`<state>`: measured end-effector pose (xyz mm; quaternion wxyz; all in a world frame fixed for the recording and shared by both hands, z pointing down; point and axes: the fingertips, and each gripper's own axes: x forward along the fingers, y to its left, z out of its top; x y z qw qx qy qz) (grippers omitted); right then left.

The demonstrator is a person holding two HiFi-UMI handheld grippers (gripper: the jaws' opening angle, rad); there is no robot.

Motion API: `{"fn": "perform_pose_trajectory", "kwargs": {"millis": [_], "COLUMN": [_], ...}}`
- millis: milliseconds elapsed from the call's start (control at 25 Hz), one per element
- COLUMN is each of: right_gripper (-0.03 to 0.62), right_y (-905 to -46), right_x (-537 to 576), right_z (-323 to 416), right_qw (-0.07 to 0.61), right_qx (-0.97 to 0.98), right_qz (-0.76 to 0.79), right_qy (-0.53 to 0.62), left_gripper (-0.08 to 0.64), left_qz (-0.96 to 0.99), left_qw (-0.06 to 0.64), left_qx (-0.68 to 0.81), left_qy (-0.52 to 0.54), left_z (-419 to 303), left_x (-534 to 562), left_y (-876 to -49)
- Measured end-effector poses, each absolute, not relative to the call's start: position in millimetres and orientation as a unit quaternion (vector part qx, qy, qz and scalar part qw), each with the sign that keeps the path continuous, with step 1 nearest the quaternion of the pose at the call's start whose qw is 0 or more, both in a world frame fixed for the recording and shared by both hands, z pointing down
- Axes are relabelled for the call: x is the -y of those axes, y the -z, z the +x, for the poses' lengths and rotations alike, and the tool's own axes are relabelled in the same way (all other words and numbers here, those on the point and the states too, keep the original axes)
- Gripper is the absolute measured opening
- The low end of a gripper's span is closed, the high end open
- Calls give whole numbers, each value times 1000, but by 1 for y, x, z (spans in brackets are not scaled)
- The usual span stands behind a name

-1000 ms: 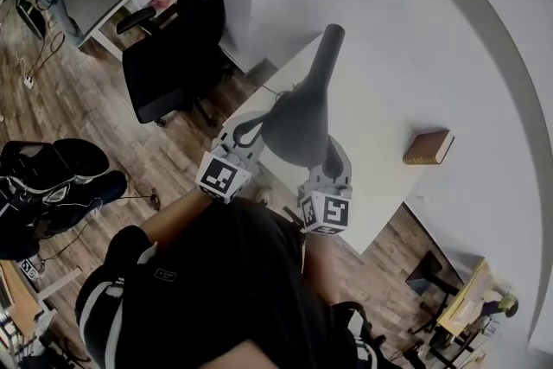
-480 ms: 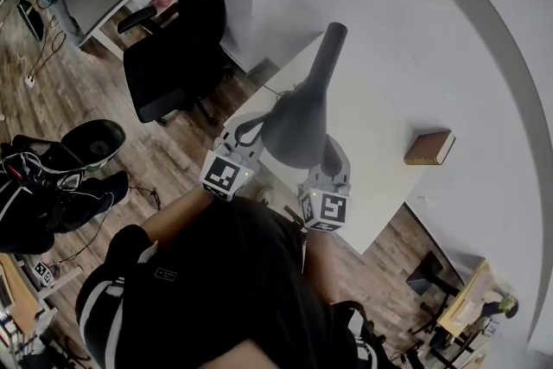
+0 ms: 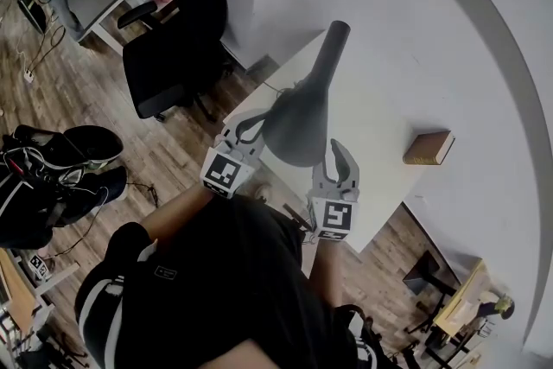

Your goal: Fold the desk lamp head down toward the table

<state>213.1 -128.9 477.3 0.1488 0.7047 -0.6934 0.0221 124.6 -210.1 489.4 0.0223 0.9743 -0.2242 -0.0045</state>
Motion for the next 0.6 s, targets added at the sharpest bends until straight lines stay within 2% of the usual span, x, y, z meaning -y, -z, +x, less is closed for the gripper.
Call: {"fn": "perform_pose_trajectory", "kwargs": {"millis": [320, 600], "right_gripper": [126, 127], "right_y": [-451, -443], "right_x": [110, 111], "right_z": [190, 176], "right_qw": [290, 353], "right_qx": [718, 709], "right_qz": [628, 598], "right_qy": [77, 125], "left_gripper": [31, 31], "left_qz": [974, 974], "left_qw": [22, 24], "left_qx": [225, 226], "left_qy": [2, -1], "left_z": [125, 125], "left_x": [211, 210], "left_y": [-490, -488]}}
